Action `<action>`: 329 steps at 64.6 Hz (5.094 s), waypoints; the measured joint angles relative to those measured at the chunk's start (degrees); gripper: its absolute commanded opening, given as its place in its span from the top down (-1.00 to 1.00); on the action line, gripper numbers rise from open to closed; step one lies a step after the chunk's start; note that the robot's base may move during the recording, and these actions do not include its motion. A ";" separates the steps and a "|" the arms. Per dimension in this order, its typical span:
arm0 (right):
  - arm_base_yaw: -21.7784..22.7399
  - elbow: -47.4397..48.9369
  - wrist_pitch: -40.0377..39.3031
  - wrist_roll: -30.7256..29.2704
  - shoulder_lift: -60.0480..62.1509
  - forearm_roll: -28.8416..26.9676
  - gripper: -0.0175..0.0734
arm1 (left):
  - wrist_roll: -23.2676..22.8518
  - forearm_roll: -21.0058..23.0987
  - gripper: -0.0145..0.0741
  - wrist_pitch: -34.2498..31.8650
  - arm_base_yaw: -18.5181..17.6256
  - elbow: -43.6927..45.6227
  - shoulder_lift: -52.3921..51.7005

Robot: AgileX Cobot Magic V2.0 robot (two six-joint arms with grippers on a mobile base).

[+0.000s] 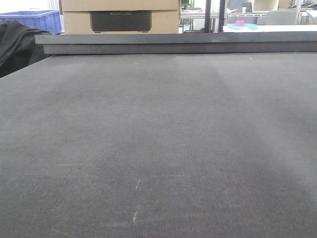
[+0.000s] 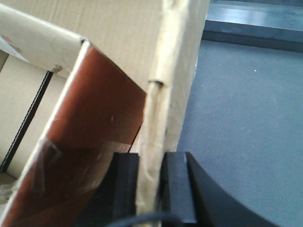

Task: Stack two boxes on right shelf middle
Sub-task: 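Lift the stacked boxes off the table with both grippers, then hold the boxes with both grippers while driving away from the table, then hold the boxes and turn toward the steel shelf with blue bins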

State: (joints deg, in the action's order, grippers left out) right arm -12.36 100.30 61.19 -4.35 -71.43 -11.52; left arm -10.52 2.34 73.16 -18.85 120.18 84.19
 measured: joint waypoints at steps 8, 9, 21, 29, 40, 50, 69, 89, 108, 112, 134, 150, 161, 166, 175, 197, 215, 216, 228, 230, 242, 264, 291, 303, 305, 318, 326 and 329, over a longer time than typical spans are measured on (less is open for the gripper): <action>0.00 0.00 0.00 0.04 0.00 0.00 0.95 | 0.00 0.00 0.92 0.00 0.00 0.00 0.00; 0.00 0.00 0.00 0.04 0.00 0.00 0.95 | 0.00 0.00 0.92 0.00 0.00 0.00 0.00; 0.00 0.00 0.00 0.04 0.00 0.00 0.95 | 0.00 0.00 0.92 0.00 0.00 0.00 0.00; 0.00 0.00 0.09 0.04 0.00 0.00 0.95 | 0.00 0.00 0.92 0.00 0.00 0.10 0.00; 0.00 0.00 0.09 0.04 0.00 -0.09 0.95 | 0.00 -0.11 0.92 0.00 0.00 0.10 0.00; 0.00 0.00 0.09 0.14 -0.10 -0.14 0.95 | 0.00 -0.23 0.92 0.00 0.00 0.10 0.00; 0.00 0.00 0.09 0.14 -0.10 -0.24 0.95 | 0.00 -0.33 0.92 0.11 0.00 0.10 0.00; 0.00 0.00 0.09 0.14 -0.10 -0.24 0.95 | 0.00 -0.33 0.92 0.11 0.00 0.10 0.00; 0.00 0.00 0.09 0.14 -0.10 -0.24 0.95 | 0.00 -0.33 0.92 0.11 0.00 0.10 0.00; 0.00 0.00 0.09 0.14 -0.10 -0.24 0.95 | 0.00 -0.33 0.92 0.11 0.00 0.10 0.00; 0.00 0.00 0.09 0.18 -0.10 -0.24 0.95 | 0.00 -0.33 0.92 0.11 0.00 0.10 0.00; 0.00 0.00 0.09 0.18 -0.10 -0.24 0.95 | 0.00 -0.33 0.92 0.11 0.00 0.10 0.00; 0.00 0.00 0.09 0.28 -0.10 -0.24 0.95 | 0.00 -0.33 0.92 0.11 0.00 0.10 0.00; 0.00 0.00 0.09 0.28 -0.10 -0.24 0.95 | 0.00 -0.33 0.92 0.11 0.00 0.10 0.00; 0.00 0.00 0.09 0.28 -0.10 -0.24 0.95 | 0.00 -0.33 0.92 0.11 0.00 0.10 0.00; 0.00 0.00 0.09 0.28 -0.10 -0.24 0.95 | 0.00 -0.33 0.92 0.11 0.00 0.10 0.00; 0.00 0.00 0.09 0.28 -0.10 -0.24 0.95 | 0.00 -0.33 0.92 0.11 0.00 0.10 0.00; 0.00 0.00 0.09 0.28 -0.10 -0.24 0.95 | 0.00 -0.33 0.92 0.11 0.00 0.10 0.00; 0.00 0.00 0.09 0.28 -0.10 -0.24 0.95 | 0.00 -0.33 0.92 0.11 0.00 0.10 0.00; 0.00 0.00 0.09 0.28 -0.10 -0.24 0.95 | 0.00 -0.33 0.92 0.11 0.00 0.10 0.00; 0.00 0.00 0.09 0.28 -0.10 -0.24 0.95 | 0.00 -0.33 0.92 0.11 0.00 0.10 0.00; 0.00 0.00 0.09 0.28 -0.10 -0.24 0.95 | 0.00 -0.26 0.92 0.11 0.00 0.10 0.00; 0.00 0.00 0.13 0.28 -0.10 -0.24 0.95 | 0.00 -0.26 0.92 0.11 0.00 0.10 0.00; 0.00 0.00 0.13 0.28 -0.10 -0.24 0.95 | 0.00 -0.26 0.92 0.11 0.00 0.10 0.00; 0.00 0.00 0.13 0.28 -0.10 -0.24 0.95 | 0.00 -0.26 0.92 0.11 0.00 0.10 0.00; 0.00 0.00 0.13 0.28 -0.10 -0.24 0.95 | 0.00 -0.26 0.92 0.11 0.00 0.10 0.00; 0.00 0.00 0.13 0.28 -0.10 -0.24 0.95 | 0.00 -0.26 0.92 0.11 0.00 0.10 0.00; 0.00 0.00 0.13 0.28 -0.10 -0.24 0.95 | 0.00 -0.26 0.92 0.11 0.00 0.10 0.00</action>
State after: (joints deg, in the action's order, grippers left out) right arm -12.36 100.30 61.32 -4.06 -71.53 -11.75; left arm -10.52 2.09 73.27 -18.85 120.28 84.19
